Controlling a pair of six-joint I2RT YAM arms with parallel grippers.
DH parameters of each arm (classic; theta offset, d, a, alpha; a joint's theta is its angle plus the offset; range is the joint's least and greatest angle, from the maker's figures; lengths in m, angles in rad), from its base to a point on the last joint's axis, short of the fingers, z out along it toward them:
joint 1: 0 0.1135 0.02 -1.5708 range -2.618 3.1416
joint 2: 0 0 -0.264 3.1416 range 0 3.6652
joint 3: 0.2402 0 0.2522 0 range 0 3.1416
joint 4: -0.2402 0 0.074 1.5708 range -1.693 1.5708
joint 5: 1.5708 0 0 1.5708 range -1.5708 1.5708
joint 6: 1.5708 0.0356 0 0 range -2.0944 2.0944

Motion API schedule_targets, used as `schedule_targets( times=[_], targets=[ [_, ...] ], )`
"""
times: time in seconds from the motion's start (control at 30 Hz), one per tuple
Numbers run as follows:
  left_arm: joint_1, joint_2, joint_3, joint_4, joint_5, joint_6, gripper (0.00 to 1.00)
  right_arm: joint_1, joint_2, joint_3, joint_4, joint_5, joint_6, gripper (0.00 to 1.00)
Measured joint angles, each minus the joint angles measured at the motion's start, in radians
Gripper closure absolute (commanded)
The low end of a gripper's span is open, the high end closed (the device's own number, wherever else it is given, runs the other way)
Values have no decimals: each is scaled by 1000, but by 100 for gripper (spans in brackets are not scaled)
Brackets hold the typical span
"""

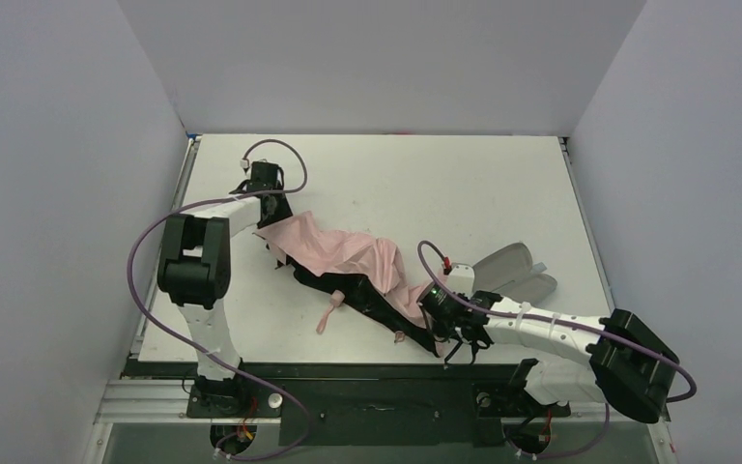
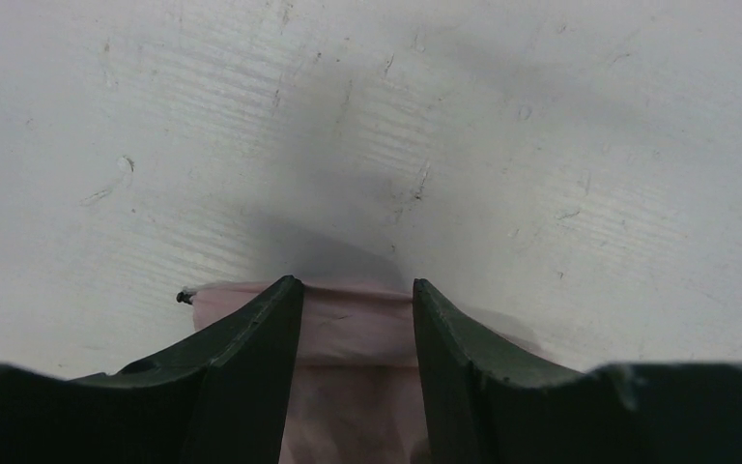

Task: Put away the umbrella

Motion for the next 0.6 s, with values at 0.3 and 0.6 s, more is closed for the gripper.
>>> schedule_targets(
  times=[0.3, 0.6],
  targets=[
    [-19, -15, -48, 62, 22, -59, 60, 0, 96, 74, 6, -14, -7, 97],
    [-161, -91, -153, 92, 22, -120, 61, 1, 255, 216, 12, -43, -26, 98]
  ],
)
